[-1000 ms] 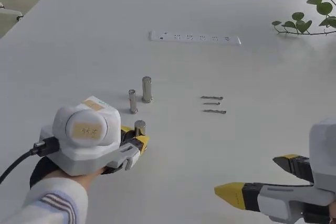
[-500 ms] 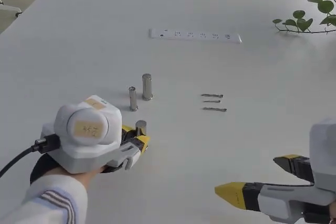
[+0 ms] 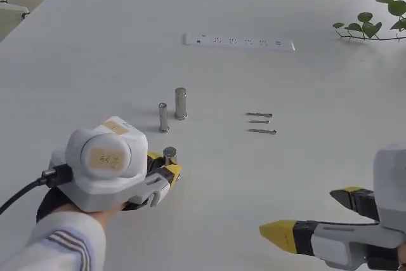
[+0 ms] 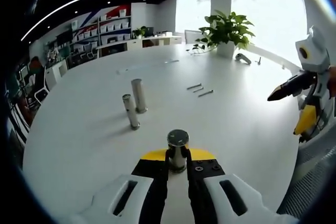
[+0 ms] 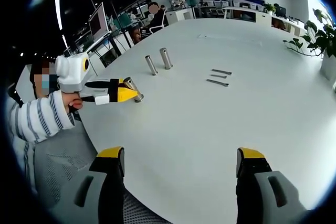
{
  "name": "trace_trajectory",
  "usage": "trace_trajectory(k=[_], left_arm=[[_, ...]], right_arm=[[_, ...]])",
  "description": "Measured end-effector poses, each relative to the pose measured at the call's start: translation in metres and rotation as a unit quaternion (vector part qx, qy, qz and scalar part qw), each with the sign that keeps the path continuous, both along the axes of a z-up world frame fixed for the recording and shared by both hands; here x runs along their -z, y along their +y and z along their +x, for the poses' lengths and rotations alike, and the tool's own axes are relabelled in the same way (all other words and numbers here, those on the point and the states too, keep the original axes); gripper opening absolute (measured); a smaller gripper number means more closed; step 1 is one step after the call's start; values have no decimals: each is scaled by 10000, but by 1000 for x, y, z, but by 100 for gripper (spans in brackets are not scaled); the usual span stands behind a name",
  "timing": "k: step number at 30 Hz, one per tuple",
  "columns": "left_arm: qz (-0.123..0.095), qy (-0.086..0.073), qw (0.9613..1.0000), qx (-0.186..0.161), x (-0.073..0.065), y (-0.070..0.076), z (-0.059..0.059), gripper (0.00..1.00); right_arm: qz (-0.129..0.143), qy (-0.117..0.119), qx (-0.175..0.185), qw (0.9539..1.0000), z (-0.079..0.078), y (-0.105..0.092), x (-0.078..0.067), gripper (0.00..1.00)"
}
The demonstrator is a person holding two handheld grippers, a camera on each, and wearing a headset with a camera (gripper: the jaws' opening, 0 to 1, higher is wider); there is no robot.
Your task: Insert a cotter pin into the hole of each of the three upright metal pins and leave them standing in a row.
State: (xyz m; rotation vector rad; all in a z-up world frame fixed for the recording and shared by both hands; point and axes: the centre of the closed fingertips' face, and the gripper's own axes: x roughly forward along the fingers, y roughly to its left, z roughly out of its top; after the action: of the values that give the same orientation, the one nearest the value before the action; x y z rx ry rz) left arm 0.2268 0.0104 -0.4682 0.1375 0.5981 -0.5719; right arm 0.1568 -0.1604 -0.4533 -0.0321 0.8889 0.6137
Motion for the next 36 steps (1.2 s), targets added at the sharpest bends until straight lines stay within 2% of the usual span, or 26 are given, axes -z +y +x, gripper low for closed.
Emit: trace_trajectory(k=[9,13,15,18,22,24,26,28,34,36], left_arm=[[5,-45,10000,-26,0,0,-1,9],[91,-94,9999,59,-1,0,-2,10],[35,-121,9999,70,-6,0,-2,10],[-186,-120,9997,68,-15,2,-2,11],[-357,-278,9988,166,-31,6,-1,23],[-471,-292,9981,257,-38,7,-3,29],[-509,-208,9973,480,-41,8,-9,31],[-427,-214,9971,589,-43,12,-13,35],[-465,-129,9961,734,-47,24,-25,56],[-539,-95,9958,739,-50,28,-28,64]], right_arm=[[-1,11,-8,10000,-2,0,1,86],[3,5,-18,10000,-2,1,1,86],[5,-1,-16,10000,-2,1,0,86],[0,-2,-16,10000,-2,1,0,86],[-2,-8,-31,10000,-1,2,-1,86],[-8,-4,-43,10000,-2,2,-1,86],[-5,-4,-50,10000,-2,3,-1,86],[0,10,-62,10000,-2,4,-1,86],[-2,31,-65,10000,-2,4,-2,85],[-11,27,-73,10000,-2,4,-3,85]])
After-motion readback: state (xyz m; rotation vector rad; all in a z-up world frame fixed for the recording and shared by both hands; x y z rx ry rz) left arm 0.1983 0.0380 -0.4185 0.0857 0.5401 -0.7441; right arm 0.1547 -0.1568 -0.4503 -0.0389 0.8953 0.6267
